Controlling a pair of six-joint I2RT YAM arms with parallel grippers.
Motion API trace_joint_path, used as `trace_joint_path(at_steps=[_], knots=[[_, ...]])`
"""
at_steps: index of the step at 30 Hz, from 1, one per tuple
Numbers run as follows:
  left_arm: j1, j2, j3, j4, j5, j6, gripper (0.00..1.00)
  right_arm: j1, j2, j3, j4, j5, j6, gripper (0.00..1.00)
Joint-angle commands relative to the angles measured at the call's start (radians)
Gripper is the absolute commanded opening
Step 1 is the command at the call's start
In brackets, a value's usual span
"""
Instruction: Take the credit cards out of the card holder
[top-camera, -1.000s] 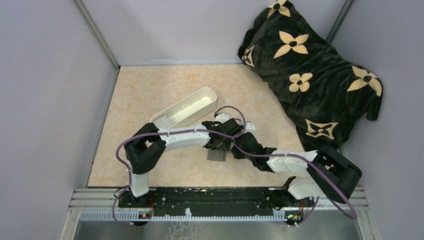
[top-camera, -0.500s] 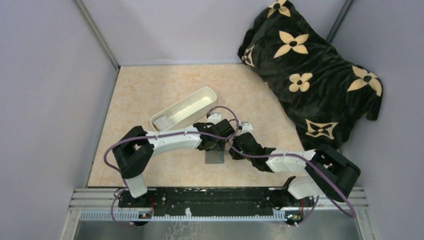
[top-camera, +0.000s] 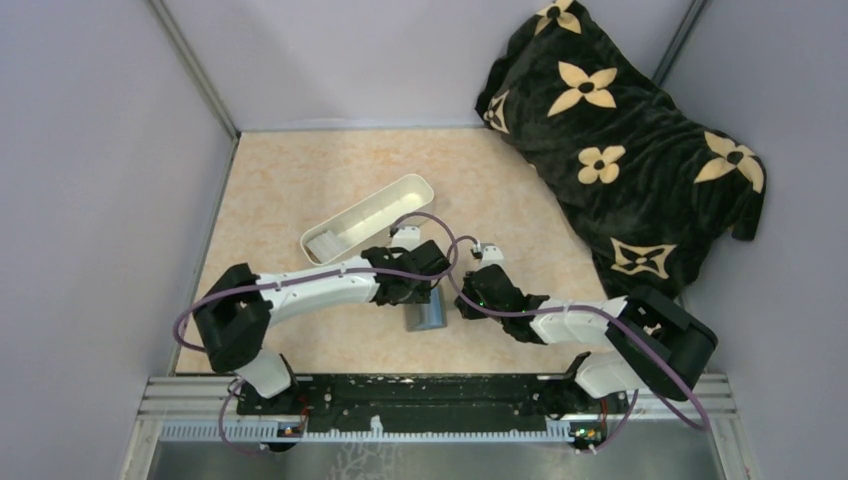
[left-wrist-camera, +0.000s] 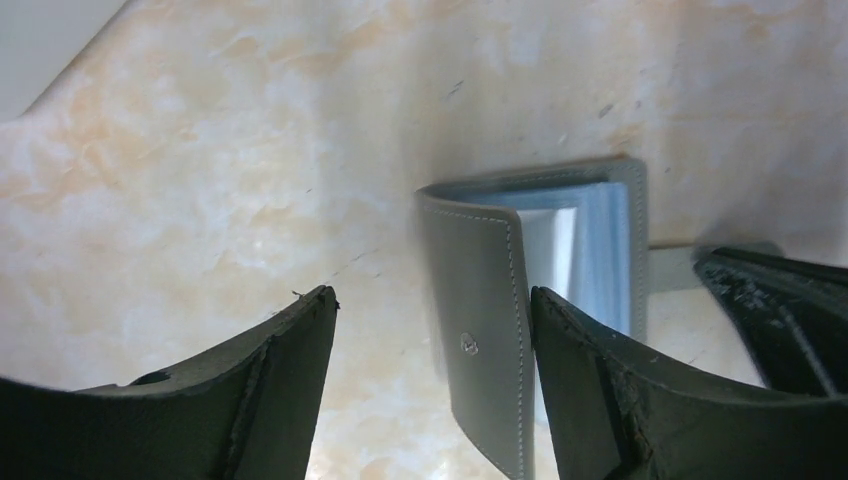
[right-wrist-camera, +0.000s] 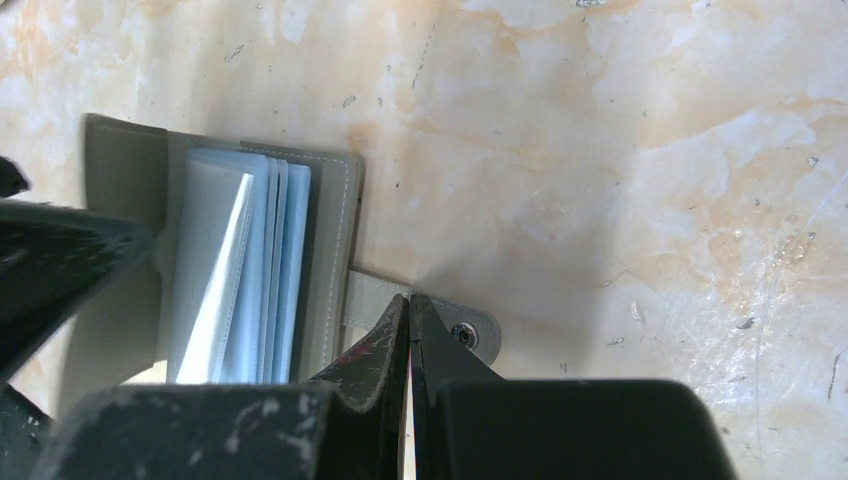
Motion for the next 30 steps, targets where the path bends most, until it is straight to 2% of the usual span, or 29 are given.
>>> trace_joint_path(at_steps=[1,8,14,22,30], knots=[[0.008,-0.088,-0.083,-0.155,-0.027,-0.04,0.77,0.005,0.035,0.003,-0.095,0.009,-0.027,0.01],[0.008,-0.177,-0.197,-0.165,0.001,-0.083,0.77,0.005,0.049,0.02,-0.093,-0.005,-0.029,0.01],[0.008,-0.129,-0.268,-0.116,0.015,-0.097,0.77,0.006,0.017,0.033,-0.112,-0.019,-0.044,0.01],[0.008,-0.042,-0.265,-0.012,0.045,-0.076,0.76,0.016,-0.035,0.07,-0.169,-0.033,-0.081,0.01],[0.008,-0.007,-0.237,0.013,0.052,-0.052,0.76,0.045,-0.092,0.121,-0.239,0.013,-0.108,0.01]])
